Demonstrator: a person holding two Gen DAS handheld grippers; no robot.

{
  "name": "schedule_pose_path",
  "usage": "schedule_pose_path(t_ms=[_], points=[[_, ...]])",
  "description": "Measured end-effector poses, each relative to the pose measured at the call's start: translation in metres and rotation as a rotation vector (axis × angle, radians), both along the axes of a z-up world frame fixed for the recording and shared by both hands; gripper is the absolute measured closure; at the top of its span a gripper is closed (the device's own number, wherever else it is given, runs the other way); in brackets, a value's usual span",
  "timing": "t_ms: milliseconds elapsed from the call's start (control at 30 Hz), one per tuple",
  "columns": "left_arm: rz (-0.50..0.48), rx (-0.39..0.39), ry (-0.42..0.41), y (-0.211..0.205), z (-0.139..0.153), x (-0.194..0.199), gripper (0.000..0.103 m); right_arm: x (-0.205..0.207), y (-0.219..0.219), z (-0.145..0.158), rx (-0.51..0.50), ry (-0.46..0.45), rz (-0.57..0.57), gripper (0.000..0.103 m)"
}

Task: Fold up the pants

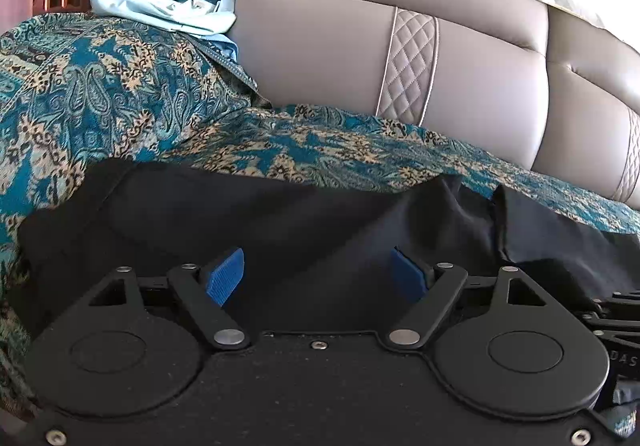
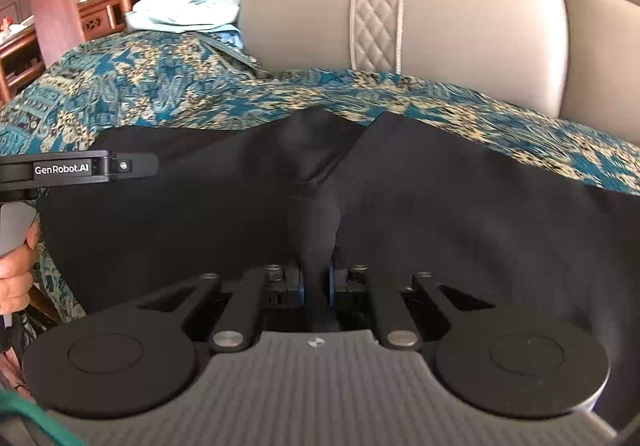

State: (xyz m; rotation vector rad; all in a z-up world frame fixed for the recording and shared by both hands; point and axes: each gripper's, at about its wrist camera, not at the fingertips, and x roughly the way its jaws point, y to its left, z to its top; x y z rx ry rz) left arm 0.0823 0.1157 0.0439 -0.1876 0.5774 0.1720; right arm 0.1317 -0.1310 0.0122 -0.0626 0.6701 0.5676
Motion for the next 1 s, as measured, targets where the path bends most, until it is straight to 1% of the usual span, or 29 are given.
schedule_pose_path(t_ms=[167,233,267,300,333,367,400,467,533,700,767,933,1000], points=[[-0.02,0.025,-0.006,-0.007,-0.001,-0.007,0.024,-0.014,0.007,0.0,-0.024,-0.037,0.024,0.088],[-0.031,0.029,-0.006,-0.012,-0.002,-0.006,0.024,-0.019,0.009,-0.002,-0.025,-0.04,0.04,0.083],[-0.037,0.031,-0.006,-0.014,-0.002,-0.006,0.024,-0.02,0.009,-0.004,-0.018,-0.041,0.051,0.074],[-0.043,0.034,-0.007,-0.017,-0.002,-0.005,0.024,-0.021,0.009,-0.004,-0.005,-0.04,0.067,0.068],[-0.05,0.035,-0.007,-0.019,-0.002,-0.005,0.024,-0.024,0.007,-0.004,0.013,-0.032,0.088,0.064],[-0.058,0.037,-0.008,-0.022,-0.001,-0.004,0.024,-0.024,0.006,-0.005,0.032,-0.021,0.111,0.044],[-0.064,0.037,-0.009,-0.025,-0.001,-0.004,0.024,-0.025,0.003,-0.005,0.057,-0.006,0.134,0.034],[-0.08,0.034,-0.014,-0.03,0.001,-0.003,0.024,-0.03,-0.004,-0.004,0.117,0.028,0.178,0.028],[-0.098,0.029,-0.023,-0.036,0.004,-0.002,0.024,-0.034,-0.01,-0.002,0.138,0.028,0.18,0.022],[-0.145,0.034,-0.047,-0.059,0.009,-0.001,0.024,-0.046,-0.029,0.004,0.127,-0.056,0.092,0.013],[-0.161,0.046,-0.053,-0.07,0.01,-0.001,0.024,-0.047,-0.039,0.006,0.119,-0.085,0.033,0.012],[-0.205,0.115,-0.051,-0.105,0.003,-0.002,0.024,-0.049,-0.07,0.009,0.067,-0.156,-0.176,0.007],[-0.229,0.156,-0.05,-0.12,-0.001,-0.003,0.024,-0.049,-0.081,0.008,0.048,-0.176,-0.255,0.003]])
